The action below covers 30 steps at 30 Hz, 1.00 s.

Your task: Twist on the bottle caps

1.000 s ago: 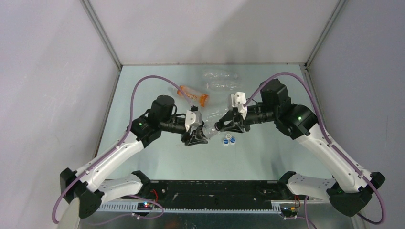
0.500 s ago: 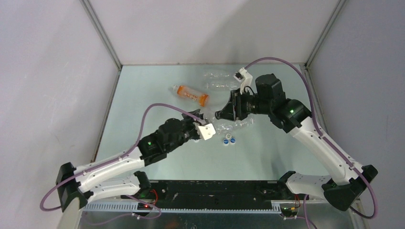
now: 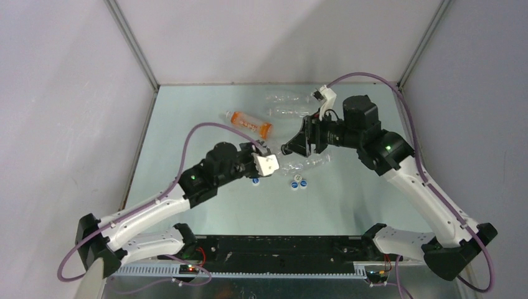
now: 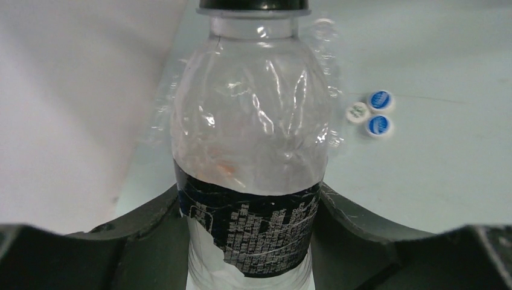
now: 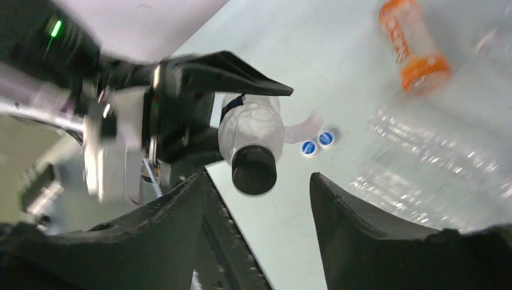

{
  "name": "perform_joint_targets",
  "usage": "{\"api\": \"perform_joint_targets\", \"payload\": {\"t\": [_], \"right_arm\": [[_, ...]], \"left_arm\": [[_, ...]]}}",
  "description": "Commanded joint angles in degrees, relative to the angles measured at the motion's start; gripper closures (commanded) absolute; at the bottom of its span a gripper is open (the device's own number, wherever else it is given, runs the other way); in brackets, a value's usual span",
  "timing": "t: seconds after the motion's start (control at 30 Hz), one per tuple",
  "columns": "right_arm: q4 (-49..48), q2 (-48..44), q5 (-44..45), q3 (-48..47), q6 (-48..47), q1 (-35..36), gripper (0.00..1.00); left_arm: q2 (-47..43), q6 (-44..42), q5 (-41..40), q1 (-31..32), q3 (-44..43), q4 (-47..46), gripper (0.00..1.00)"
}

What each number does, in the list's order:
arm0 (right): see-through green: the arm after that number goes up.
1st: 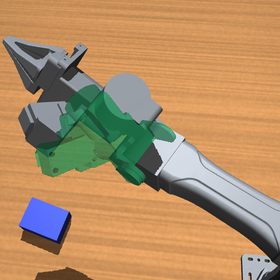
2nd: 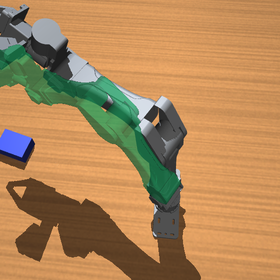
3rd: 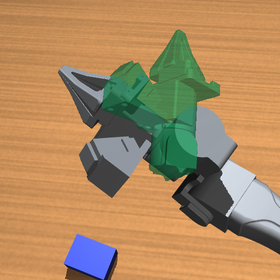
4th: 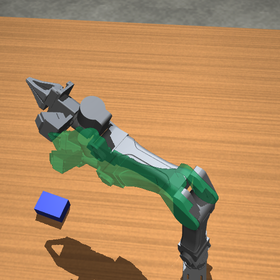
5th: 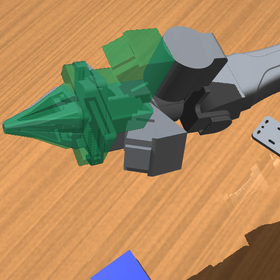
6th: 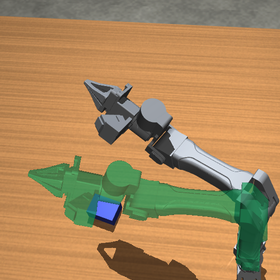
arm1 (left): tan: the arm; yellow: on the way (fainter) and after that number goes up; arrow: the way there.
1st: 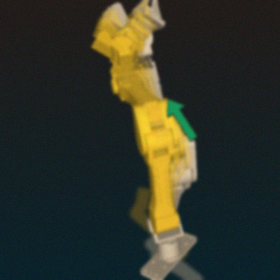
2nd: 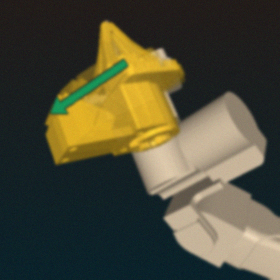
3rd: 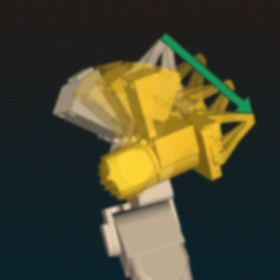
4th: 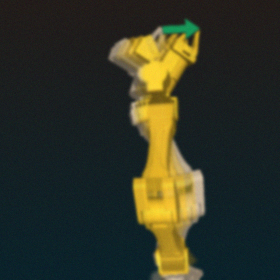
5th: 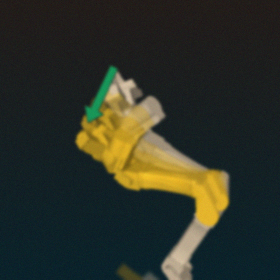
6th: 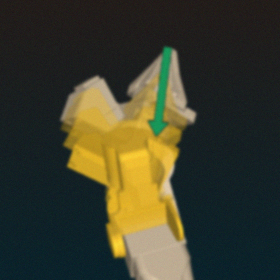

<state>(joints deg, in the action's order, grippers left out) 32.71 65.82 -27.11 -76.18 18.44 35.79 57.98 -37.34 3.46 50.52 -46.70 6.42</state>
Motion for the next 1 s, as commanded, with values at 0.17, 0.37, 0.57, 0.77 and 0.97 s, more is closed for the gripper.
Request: {"api": "perform_joint_targets", "payload": {"t": [0.17,0.37,0.57,0.77,0.97], "right_arm": [[7.1,-6.7,-13.2,-0.6,-45.6,3.2,0.32],[9.7,-6.8,-14.1,-0.6,-56.7,6.5,0.31],[11.7,-5.7,-12.7,-0.5,-59.7,10.0,0.35],[11.3,-4.7,-12.0,-0.5,-59.6,10.9,0.44],[10.4,-3.6,-10.3,-0.6,-59.1,11.8,0.52]], "left_arm": [[5.7,-0.1,42.9,-10.9,-15.0,28.9,1.0],[11.7,-6.7,48.7,-11.3,-22.4,40.7,1.0],[11.7,-6.6,49.5,-11.4,-23.1,40.4,1.0],[11.6,-5.4,49.9,-11.4,-23.1,38.7,1.0],[11.6,-4.4,50.6,-11.4,-23.1,37.0,1.0]]}}
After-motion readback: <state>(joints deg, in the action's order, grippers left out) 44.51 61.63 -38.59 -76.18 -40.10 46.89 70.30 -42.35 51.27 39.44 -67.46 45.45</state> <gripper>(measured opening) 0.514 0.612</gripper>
